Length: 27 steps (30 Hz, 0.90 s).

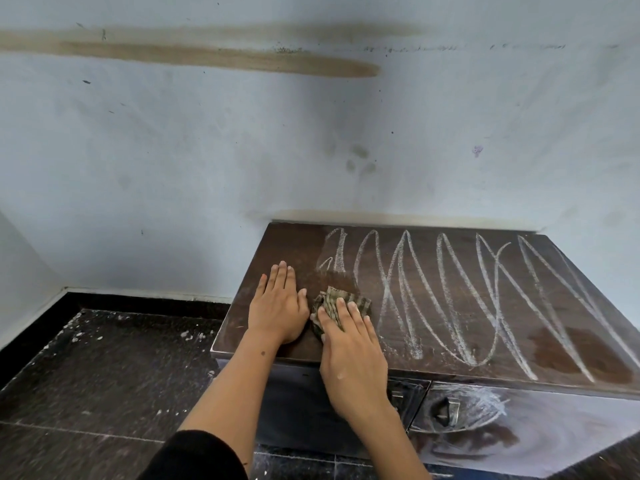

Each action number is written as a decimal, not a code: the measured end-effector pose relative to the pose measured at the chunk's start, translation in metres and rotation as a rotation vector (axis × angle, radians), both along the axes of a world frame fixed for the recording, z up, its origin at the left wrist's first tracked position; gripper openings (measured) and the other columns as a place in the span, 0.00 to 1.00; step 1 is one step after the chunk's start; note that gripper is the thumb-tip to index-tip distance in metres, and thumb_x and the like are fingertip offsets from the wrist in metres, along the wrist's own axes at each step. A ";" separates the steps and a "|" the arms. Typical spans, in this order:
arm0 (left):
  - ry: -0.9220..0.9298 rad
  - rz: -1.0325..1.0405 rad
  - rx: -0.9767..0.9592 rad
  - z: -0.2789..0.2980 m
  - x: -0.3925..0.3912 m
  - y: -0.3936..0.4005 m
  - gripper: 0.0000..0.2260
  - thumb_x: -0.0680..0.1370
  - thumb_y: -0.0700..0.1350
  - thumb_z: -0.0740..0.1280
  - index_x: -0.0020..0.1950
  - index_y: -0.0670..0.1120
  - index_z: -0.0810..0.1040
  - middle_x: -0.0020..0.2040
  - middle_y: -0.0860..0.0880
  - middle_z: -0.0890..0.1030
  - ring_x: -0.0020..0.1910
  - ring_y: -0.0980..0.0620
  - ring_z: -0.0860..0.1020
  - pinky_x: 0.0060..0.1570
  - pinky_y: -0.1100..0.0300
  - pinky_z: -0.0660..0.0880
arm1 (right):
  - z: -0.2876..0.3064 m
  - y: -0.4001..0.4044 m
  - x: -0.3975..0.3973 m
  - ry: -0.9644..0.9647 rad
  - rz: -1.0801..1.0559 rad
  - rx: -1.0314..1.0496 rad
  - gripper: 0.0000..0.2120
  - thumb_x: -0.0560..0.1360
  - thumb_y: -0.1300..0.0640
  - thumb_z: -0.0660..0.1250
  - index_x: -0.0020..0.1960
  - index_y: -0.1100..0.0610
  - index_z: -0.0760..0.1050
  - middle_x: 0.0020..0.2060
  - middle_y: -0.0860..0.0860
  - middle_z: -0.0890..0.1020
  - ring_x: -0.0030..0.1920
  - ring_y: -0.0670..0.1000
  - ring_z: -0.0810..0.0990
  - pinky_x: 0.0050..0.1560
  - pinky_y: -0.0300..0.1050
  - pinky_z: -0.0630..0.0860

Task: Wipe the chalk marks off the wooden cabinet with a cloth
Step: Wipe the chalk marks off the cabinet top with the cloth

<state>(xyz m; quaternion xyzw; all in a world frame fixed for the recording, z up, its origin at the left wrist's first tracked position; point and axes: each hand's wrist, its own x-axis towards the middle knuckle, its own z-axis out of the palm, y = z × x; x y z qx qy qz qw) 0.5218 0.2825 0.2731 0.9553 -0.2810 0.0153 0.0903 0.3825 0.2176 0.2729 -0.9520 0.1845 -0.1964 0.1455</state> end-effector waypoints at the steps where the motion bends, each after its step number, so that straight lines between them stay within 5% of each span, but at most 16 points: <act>1: 0.006 -0.001 -0.002 0.000 0.000 0.000 0.25 0.82 0.50 0.46 0.77 0.41 0.47 0.78 0.45 0.47 0.77 0.51 0.44 0.74 0.55 0.41 | 0.001 -0.006 0.008 0.031 0.045 0.027 0.21 0.79 0.57 0.55 0.71 0.49 0.67 0.73 0.52 0.65 0.74 0.50 0.61 0.73 0.45 0.52; 3: 0.012 -0.003 -0.001 0.001 0.000 0.001 0.25 0.82 0.50 0.46 0.77 0.41 0.48 0.78 0.46 0.47 0.77 0.51 0.44 0.74 0.55 0.42 | 0.006 -0.019 0.031 0.083 0.088 0.074 0.22 0.82 0.55 0.49 0.76 0.49 0.57 0.77 0.51 0.54 0.77 0.49 0.48 0.75 0.45 0.43; 9: 0.007 0.000 -0.016 0.001 0.000 0.002 0.25 0.82 0.50 0.46 0.77 0.42 0.49 0.78 0.46 0.48 0.77 0.51 0.45 0.74 0.55 0.43 | 0.006 -0.025 0.048 0.119 0.077 0.072 0.22 0.82 0.54 0.49 0.76 0.50 0.56 0.77 0.51 0.53 0.77 0.50 0.48 0.75 0.46 0.43; 14: 0.008 0.002 -0.024 0.000 0.002 0.002 0.25 0.82 0.51 0.46 0.77 0.42 0.48 0.78 0.47 0.47 0.77 0.51 0.45 0.75 0.55 0.42 | -0.004 0.000 0.009 0.003 -0.028 0.006 0.20 0.73 0.54 0.58 0.62 0.49 0.77 0.64 0.52 0.76 0.66 0.51 0.74 0.66 0.48 0.64; 18: 0.023 0.006 -0.017 0.002 0.001 0.001 0.25 0.82 0.51 0.46 0.77 0.43 0.47 0.78 0.47 0.47 0.77 0.52 0.45 0.74 0.55 0.42 | 0.008 -0.022 0.037 0.128 0.079 0.084 0.23 0.81 0.51 0.45 0.75 0.49 0.58 0.76 0.51 0.55 0.76 0.50 0.50 0.75 0.46 0.45; 22: 0.032 0.003 -0.015 0.003 0.000 0.002 0.25 0.82 0.51 0.46 0.77 0.43 0.47 0.78 0.47 0.47 0.77 0.52 0.44 0.74 0.55 0.41 | 0.013 -0.035 0.055 0.162 0.092 0.053 0.22 0.82 0.51 0.48 0.76 0.49 0.55 0.77 0.51 0.52 0.77 0.49 0.47 0.75 0.46 0.43; 24: 0.038 0.005 -0.018 0.002 0.000 0.002 0.25 0.82 0.51 0.45 0.77 0.43 0.47 0.78 0.47 0.46 0.77 0.52 0.44 0.75 0.55 0.41 | 0.004 -0.026 0.041 0.132 0.061 0.042 0.21 0.82 0.52 0.47 0.75 0.49 0.57 0.76 0.51 0.55 0.76 0.50 0.50 0.75 0.46 0.45; 27: 0.035 0.007 -0.020 0.001 0.001 0.002 0.25 0.82 0.51 0.45 0.77 0.43 0.46 0.78 0.47 0.46 0.76 0.52 0.44 0.74 0.55 0.41 | -0.006 -0.003 0.007 0.023 -0.038 -0.022 0.21 0.77 0.52 0.51 0.64 0.48 0.75 0.66 0.52 0.74 0.68 0.51 0.71 0.68 0.48 0.65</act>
